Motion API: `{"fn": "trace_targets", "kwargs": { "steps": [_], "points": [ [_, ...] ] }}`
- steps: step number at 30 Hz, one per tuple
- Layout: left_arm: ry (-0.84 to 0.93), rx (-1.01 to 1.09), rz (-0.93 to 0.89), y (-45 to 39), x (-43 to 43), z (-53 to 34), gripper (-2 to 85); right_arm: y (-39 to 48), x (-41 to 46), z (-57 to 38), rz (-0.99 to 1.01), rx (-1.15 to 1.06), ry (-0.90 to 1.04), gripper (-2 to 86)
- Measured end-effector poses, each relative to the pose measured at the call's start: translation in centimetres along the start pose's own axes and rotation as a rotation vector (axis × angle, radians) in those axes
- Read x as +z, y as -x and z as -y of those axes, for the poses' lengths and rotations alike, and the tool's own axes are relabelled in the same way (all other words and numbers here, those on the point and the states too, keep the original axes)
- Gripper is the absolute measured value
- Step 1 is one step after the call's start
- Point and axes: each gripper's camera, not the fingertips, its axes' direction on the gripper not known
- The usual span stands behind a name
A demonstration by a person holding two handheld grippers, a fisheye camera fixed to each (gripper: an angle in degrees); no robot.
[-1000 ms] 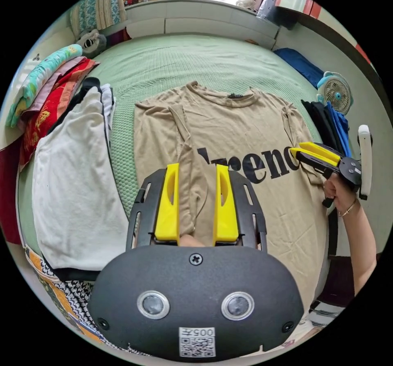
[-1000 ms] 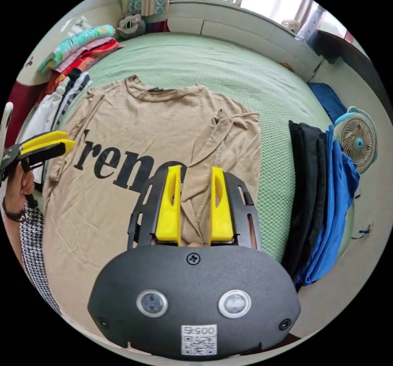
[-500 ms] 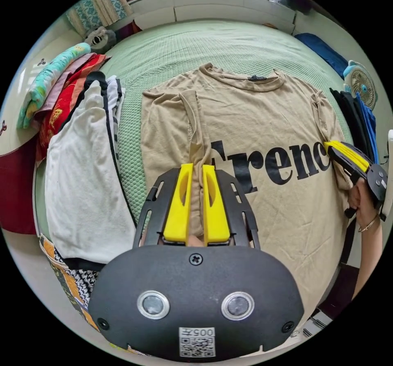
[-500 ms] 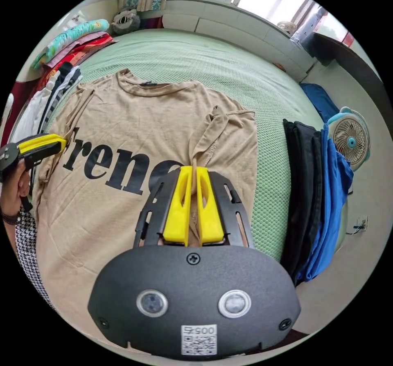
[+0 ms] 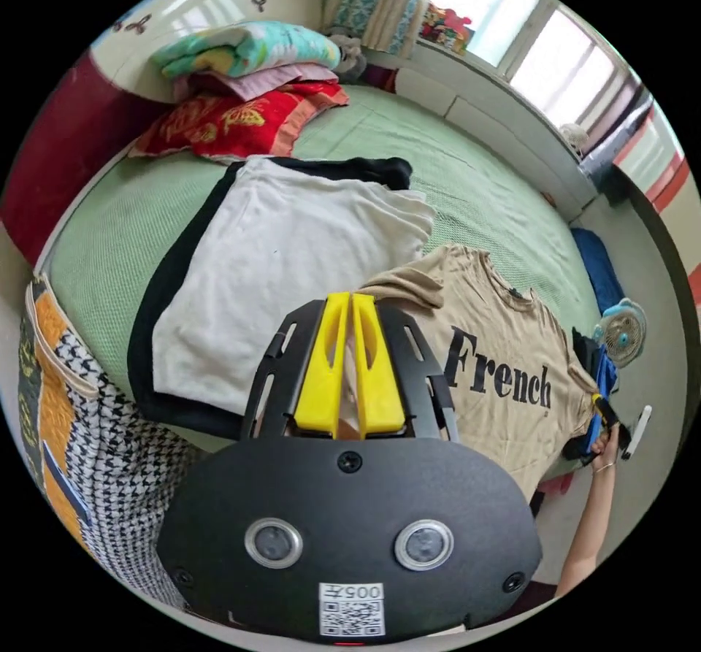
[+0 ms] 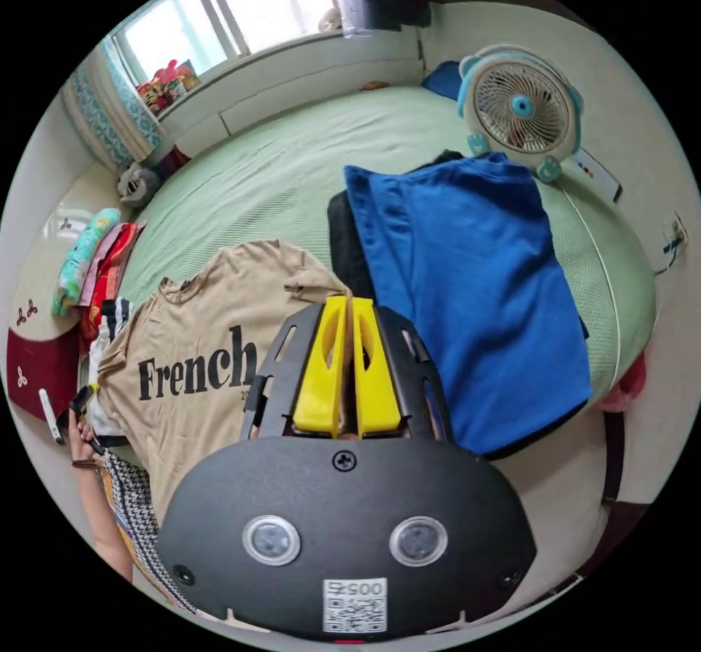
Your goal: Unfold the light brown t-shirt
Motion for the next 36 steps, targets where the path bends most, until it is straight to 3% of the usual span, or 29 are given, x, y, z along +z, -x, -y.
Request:
{"fn": "trace_targets", "kwargs": {
  "steps": [3,7,13,17,22,29,36],
  "points": [
    [-0.023,-0.063,0.007,2.2,-0.7,-1.4,0.4,-2.2,-0.1,-1.4,0.053,0.026,0.005,1.5],
    [-0.080,0.072,-0.016,-0.4,-2.8,-2.5,2.5,-1.1,-1.5,-2.6,0.047,-0.003,-0.043,4.7],
    [-0.032,0.351,-0.048,-9.3,-1.2,-2.1,8.6,8.2,-1.1,-4.3,-0.020,-0.325,-0.112,7.0],
    [0.060,0.432,-0.034,-13.7,2.4,-1.4,6.4,13.5,2.8,-5.0,-0.111,-0.468,-0.102,6.6],
    [0.205,0.456,-0.003,-15.6,6.9,-0.8,0.7,13.7,10.2,-3.8,-0.219,-0.392,0.092,1.9],
    [0.096,0.406,0.065,-14.4,5.7,4.7,-0.1,10.4,9.5,-0.1,-0.213,-0.189,-0.031,-0.9],
    [0.005,0.334,0.078,-13.4,1.8,7.0,-0.2,8.9,7.4,1.2,-0.262,-0.148,-0.063,-0.9]
  ]
}}
